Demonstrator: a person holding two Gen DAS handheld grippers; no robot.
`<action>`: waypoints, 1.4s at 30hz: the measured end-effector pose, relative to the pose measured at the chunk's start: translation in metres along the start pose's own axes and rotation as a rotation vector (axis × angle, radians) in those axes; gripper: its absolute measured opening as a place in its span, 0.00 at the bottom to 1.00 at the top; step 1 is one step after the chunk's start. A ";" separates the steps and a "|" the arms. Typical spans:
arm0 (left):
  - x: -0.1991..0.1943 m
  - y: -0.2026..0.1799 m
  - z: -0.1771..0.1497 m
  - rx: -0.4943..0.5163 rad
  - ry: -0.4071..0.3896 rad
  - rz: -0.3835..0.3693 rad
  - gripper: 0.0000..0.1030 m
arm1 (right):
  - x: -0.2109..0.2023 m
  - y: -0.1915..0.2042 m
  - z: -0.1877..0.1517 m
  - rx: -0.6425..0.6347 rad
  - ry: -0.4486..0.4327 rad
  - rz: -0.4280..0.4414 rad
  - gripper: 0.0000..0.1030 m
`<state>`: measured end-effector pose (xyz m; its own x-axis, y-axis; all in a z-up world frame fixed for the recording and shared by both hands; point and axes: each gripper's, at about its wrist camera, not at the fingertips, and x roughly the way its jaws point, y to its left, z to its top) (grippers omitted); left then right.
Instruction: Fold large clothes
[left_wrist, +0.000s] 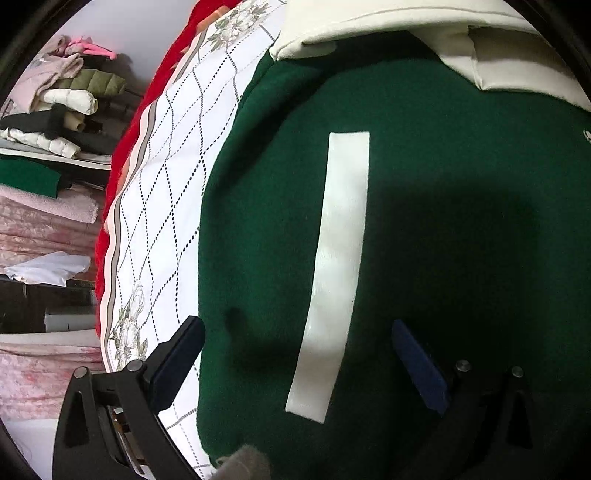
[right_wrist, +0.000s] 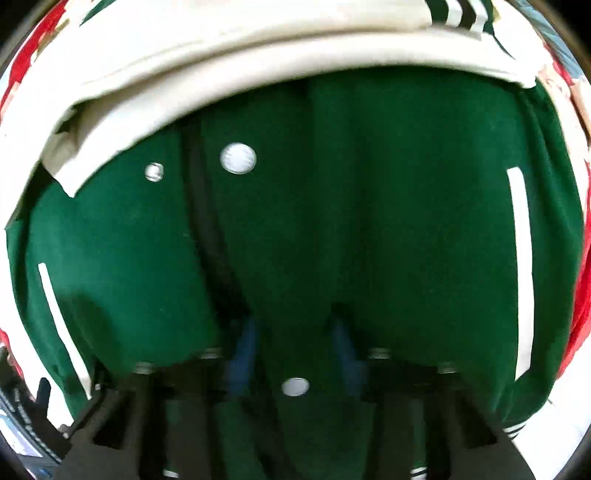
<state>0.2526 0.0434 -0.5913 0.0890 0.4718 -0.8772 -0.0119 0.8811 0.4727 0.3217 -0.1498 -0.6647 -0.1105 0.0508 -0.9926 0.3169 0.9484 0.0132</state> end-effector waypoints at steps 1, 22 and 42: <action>0.000 0.001 0.001 -0.002 0.001 -0.003 1.00 | -0.003 0.002 -0.002 0.007 -0.006 0.011 0.11; -0.042 0.018 -0.020 0.055 0.010 -0.149 1.00 | -0.055 -0.106 -0.037 0.091 0.185 0.448 0.60; -0.089 -0.042 0.007 0.128 -0.114 -0.215 1.00 | -0.087 -0.144 0.010 0.051 -0.198 0.038 0.62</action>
<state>0.2519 -0.0361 -0.5324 0.1876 0.2611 -0.9469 0.1450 0.9461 0.2896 0.2950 -0.2943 -0.5815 0.0881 0.0186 -0.9959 0.3649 0.9297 0.0497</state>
